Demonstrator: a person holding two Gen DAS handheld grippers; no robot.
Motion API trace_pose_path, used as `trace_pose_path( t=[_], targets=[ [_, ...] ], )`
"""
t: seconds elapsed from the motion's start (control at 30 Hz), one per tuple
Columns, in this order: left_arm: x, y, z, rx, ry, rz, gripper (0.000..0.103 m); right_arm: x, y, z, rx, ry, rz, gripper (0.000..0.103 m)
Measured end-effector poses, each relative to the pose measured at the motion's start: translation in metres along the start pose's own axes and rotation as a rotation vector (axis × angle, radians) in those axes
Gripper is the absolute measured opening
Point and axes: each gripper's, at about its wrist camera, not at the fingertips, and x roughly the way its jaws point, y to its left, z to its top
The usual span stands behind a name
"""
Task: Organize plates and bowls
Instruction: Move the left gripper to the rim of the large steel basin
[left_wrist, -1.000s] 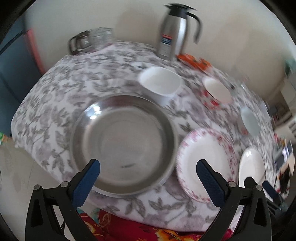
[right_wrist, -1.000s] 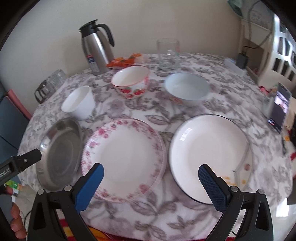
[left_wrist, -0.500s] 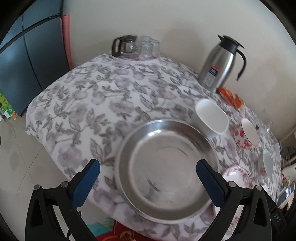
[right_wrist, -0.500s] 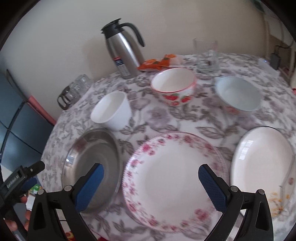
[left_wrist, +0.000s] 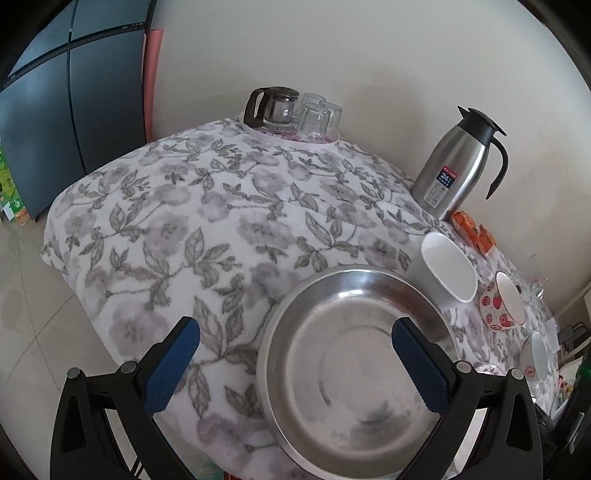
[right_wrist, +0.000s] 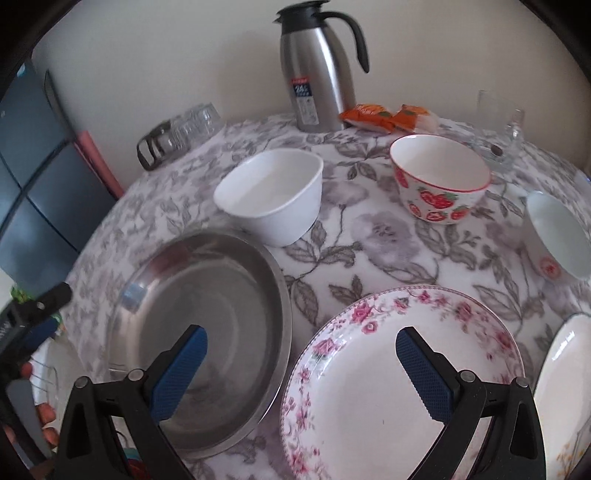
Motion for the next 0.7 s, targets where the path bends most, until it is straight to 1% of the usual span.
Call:
trace_pose_path(
  t=[0.07,0.13,0.2,0.27,0.33,0.47,0.57,0.6,0.7],
  targets=[
    [0.005,0.002,-0.001,0.004,0.012,-0.017,0.103,0.009,-0.002,0.001,0.007,0.013,-0.001,0.103],
    [0.012,0.004,-0.001,-0.004,0.042,-0.048,0.103,0.015,-0.006,0.003,0.031,0.017,0.003,0.103],
    [0.017,0.006,-0.003,-0.009,0.051,-0.047,0.103,0.019,-0.009,0.005,0.039,0.014,-0.001,0.102],
    [0.022,0.006,-0.004,0.005,0.056,-0.027,0.103,0.020,-0.009,0.007,0.034,0.006,-0.006,0.099],
    [0.029,0.007,-0.005,0.007,0.084,-0.014,0.103,0.023,-0.007,0.010,0.026,0.000,-0.010,0.092],
    [0.037,0.012,-0.009,-0.016,0.111,-0.018,0.103,0.030,-0.004,0.015,0.015,-0.001,0.000,0.085],
    [0.042,0.014,-0.010,-0.028,0.125,-0.023,0.103,0.033,0.002,0.017,-0.012,-0.006,-0.017,0.081],
    [0.044,0.015,-0.010,-0.035,0.133,-0.025,0.103,0.033,0.004,0.018,-0.022,-0.009,-0.006,0.078],
    [0.051,0.018,-0.013,-0.059,0.160,-0.032,0.103,0.034,0.007,0.019,-0.035,-0.012,0.004,0.073]
  ],
)
